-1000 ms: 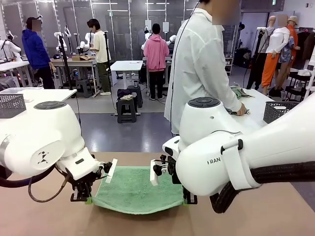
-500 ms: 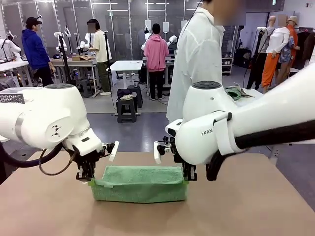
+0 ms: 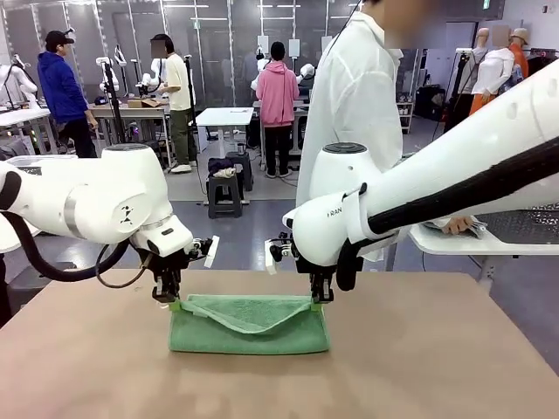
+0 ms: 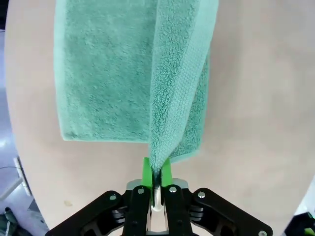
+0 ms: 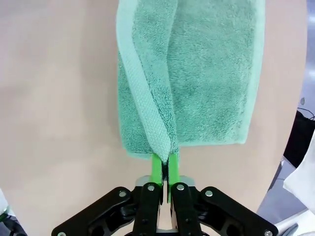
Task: Fold the towels and place them in the basket.
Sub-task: When a person lays out a Towel with hook on the table, fold it in half twice.
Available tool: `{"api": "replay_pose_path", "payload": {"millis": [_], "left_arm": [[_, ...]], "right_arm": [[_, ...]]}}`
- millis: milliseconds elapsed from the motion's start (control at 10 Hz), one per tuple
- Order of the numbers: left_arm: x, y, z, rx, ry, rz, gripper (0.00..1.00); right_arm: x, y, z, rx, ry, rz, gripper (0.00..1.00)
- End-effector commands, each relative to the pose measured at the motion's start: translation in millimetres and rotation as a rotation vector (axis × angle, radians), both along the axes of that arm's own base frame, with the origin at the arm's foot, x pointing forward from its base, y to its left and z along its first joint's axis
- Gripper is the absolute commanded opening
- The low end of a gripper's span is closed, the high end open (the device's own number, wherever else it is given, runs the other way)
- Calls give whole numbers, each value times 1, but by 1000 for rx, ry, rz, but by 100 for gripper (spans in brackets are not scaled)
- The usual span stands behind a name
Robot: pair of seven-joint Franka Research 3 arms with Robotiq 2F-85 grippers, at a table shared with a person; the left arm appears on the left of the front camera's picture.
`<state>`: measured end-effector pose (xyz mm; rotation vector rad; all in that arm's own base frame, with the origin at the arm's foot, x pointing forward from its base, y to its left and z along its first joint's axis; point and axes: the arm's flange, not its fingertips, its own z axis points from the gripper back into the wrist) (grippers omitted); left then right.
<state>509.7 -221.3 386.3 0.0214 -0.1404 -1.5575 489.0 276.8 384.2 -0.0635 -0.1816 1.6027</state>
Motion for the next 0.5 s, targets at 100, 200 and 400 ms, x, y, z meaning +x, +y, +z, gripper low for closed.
{"api": "replay_pose_path", "payload": {"millis": [100, 200, 400], "left_arm": [[32, -8, -3, 19, 8, -4, 0], [39, -7, -4, 19, 11, 5, 0], [49, -6, -8, 24, 19, 17, 0]], "right_arm": [[30, -3, -9, -28, 4, -39, 6], [36, -8, -11, -23, 2, -42, 6], [45, -13, -13, -12, 1, -34, 6]]}}
